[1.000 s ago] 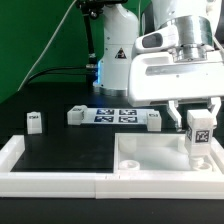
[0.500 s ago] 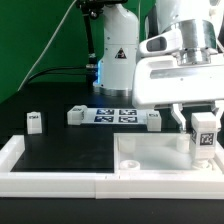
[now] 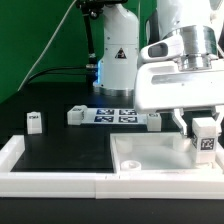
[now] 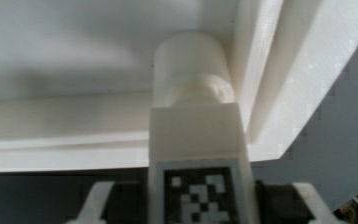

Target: Assemble one leg

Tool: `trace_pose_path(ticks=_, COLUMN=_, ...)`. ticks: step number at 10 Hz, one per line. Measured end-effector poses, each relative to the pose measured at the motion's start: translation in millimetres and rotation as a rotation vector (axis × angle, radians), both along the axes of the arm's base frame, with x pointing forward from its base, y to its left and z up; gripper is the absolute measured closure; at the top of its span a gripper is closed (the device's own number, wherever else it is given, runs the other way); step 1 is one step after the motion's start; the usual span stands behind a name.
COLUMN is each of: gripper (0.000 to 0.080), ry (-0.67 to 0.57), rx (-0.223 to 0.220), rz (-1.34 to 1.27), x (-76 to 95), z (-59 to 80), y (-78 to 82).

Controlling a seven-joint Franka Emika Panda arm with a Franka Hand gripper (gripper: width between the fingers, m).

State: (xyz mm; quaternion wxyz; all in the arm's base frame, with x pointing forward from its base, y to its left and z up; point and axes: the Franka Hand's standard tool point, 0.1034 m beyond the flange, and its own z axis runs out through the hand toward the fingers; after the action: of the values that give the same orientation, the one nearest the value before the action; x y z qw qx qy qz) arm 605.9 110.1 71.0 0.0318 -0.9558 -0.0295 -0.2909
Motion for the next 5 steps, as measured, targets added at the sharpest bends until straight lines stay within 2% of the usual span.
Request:
trace_pose_path(ticks=2, gripper=0.0483, ry=0.016, rx=-0.001, rz=0.002, x=-1.1, z=-1.9, y=0.1)
trace_pose_path(ticks=3, gripper=0.0300, ry=0.016, rx=-0.001, rz=0.002, x=-1.1, z=-1.9, y=0.1)
trace_pose_path(ticks=4, gripper=0.0180, ry=0.016, rx=-0.001, rz=0.002, x=-1.1, z=-2.0, y=0.1)
trace_pose_path(ticks=5, gripper=0.0180, ry=0.016, rx=-0.002, rz=0.003, x=-1.2, z=-2.1, y=0.1)
